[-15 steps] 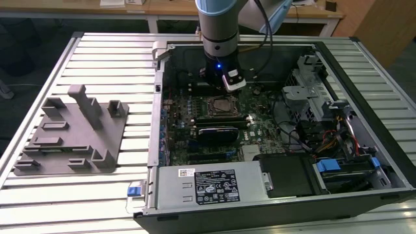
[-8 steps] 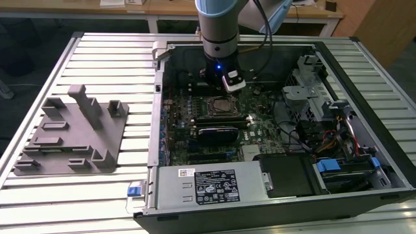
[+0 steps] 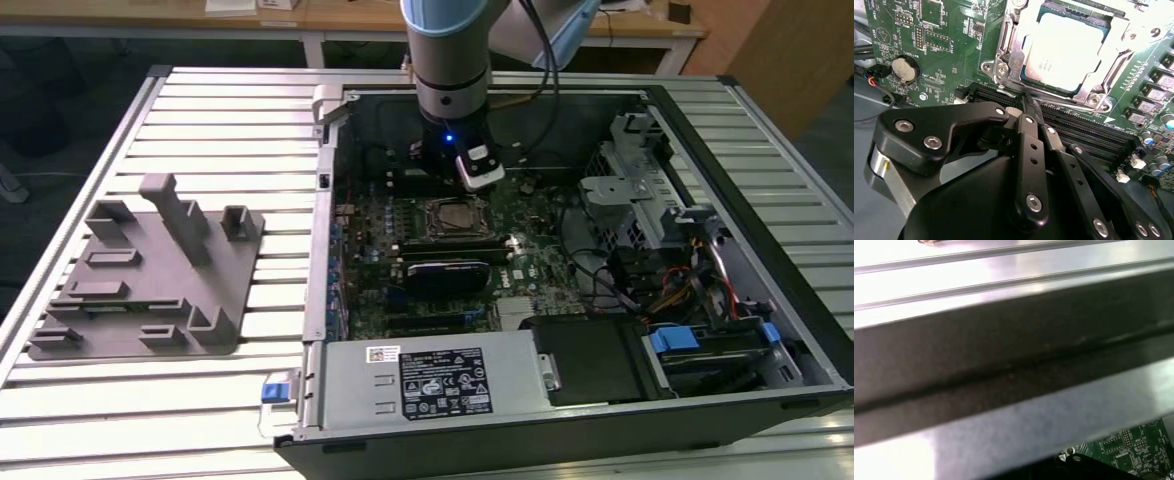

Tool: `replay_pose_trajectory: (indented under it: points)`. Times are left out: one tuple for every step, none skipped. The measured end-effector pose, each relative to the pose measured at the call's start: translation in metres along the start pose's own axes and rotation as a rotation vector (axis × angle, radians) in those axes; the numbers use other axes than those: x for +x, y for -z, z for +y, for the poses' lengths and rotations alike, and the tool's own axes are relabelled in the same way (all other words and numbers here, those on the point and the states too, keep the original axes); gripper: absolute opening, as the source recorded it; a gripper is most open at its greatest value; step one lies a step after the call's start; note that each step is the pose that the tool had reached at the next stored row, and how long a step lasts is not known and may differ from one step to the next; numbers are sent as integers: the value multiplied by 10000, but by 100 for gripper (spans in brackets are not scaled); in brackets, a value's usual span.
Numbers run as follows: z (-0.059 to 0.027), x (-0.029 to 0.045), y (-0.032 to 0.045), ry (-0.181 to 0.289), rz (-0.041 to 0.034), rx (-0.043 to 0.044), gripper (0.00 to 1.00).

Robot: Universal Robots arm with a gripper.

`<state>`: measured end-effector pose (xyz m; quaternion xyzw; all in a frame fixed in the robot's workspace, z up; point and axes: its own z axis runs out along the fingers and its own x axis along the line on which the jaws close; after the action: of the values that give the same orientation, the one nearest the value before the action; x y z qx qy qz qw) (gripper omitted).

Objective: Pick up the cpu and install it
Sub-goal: 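Install the first cpu locking lever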

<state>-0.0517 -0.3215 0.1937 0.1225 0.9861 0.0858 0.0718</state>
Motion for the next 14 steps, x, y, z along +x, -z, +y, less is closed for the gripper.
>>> replay_pose_trajectory:
  points:
    - [1,-1,5,-2,-1,1,11]
    - [2,-2,12,-4,-2,-1,11]
    - [4,-2,20,-6,-1,-1,11]
    - [6,-3,28,-8,-1,0,11]
    - [7,-4,35,-10,-1,0,11]
    - [8,-5,40,-12,-1,0,11]
    - [9,-5,44,-13,-2,1,11]
    - [10,-6,46,-14,-3,-1,11]
    - [10,-6,48,-16,-4,-2,11]
    - [10,-6,48,-16,-4,-2,11]
    - [10,-6,48,-17,-5,-2,11]
    - [9,-4,49,-18,-18,-3,11]
    - [8,-2,51,-14,-49,-8,11]
    - [7,1,51,-10,-94,-19,11]
